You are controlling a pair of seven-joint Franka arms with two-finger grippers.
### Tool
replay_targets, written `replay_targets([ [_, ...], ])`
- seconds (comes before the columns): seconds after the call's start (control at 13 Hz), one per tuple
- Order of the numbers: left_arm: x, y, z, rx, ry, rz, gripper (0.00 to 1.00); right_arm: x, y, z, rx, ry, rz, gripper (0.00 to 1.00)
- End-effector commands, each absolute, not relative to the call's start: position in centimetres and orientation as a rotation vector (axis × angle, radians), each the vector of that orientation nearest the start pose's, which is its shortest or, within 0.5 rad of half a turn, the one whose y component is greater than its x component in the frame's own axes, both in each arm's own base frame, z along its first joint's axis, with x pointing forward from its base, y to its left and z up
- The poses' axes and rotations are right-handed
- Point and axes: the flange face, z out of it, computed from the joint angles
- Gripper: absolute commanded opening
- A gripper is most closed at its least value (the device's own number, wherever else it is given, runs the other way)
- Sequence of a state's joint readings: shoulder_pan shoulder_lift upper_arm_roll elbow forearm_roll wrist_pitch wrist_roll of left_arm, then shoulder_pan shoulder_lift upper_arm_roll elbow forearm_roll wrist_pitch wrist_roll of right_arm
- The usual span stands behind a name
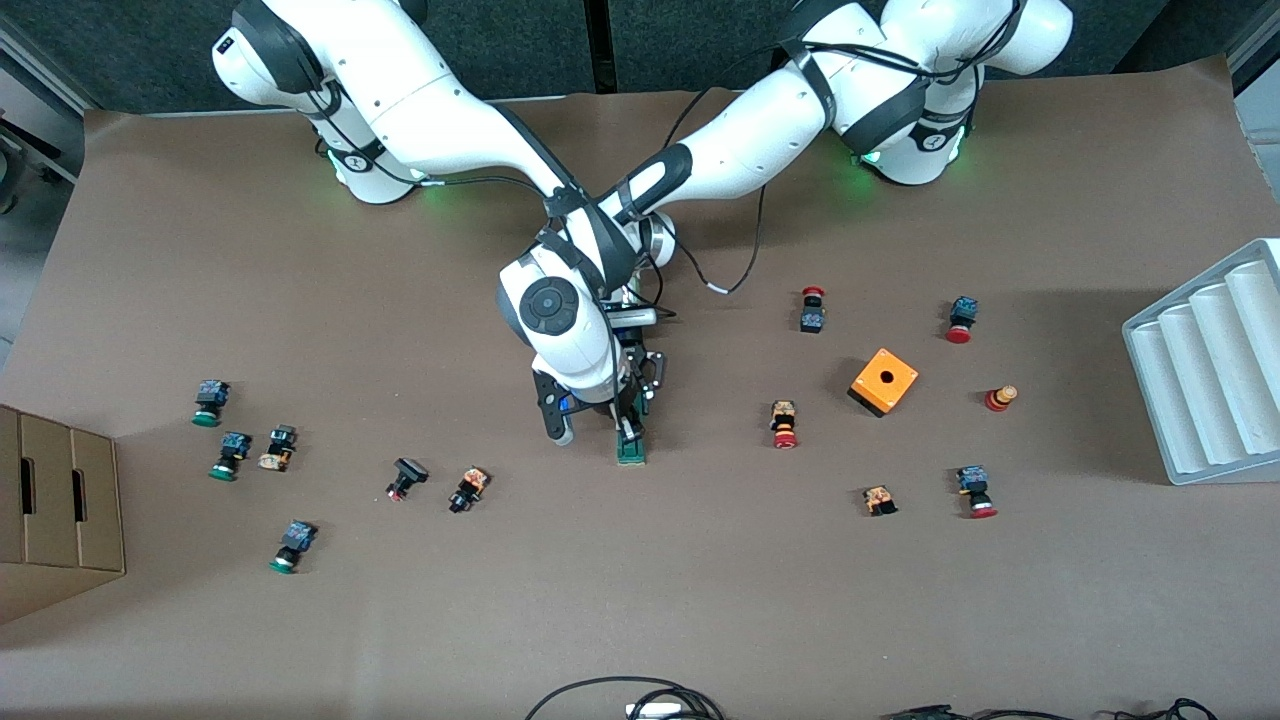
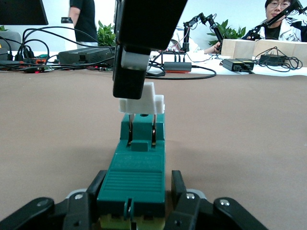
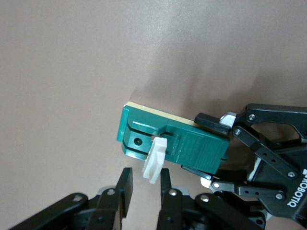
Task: Close load switch with both arms
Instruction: 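Push the white lever toward the switch body with the right gripper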
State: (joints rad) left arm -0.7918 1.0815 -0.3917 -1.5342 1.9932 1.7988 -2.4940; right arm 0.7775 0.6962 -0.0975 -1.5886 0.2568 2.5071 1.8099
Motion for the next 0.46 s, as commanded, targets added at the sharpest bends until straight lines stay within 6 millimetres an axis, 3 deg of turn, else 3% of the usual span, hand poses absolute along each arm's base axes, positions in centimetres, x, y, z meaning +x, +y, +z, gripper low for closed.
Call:
replay_targets([
  [0.0,35.71,-57.63,4.81,-2.461,-0.155,-1.861,0.6,56.46,45.67,25.18,-2.274,1.736,0.063,0.28],
  [0.38,35.75,-57.65,4.92,-2.458,-0.151,-1.862,0.6,56.75,45.31,25.18,-2.269,1.742,0.063,0.19],
])
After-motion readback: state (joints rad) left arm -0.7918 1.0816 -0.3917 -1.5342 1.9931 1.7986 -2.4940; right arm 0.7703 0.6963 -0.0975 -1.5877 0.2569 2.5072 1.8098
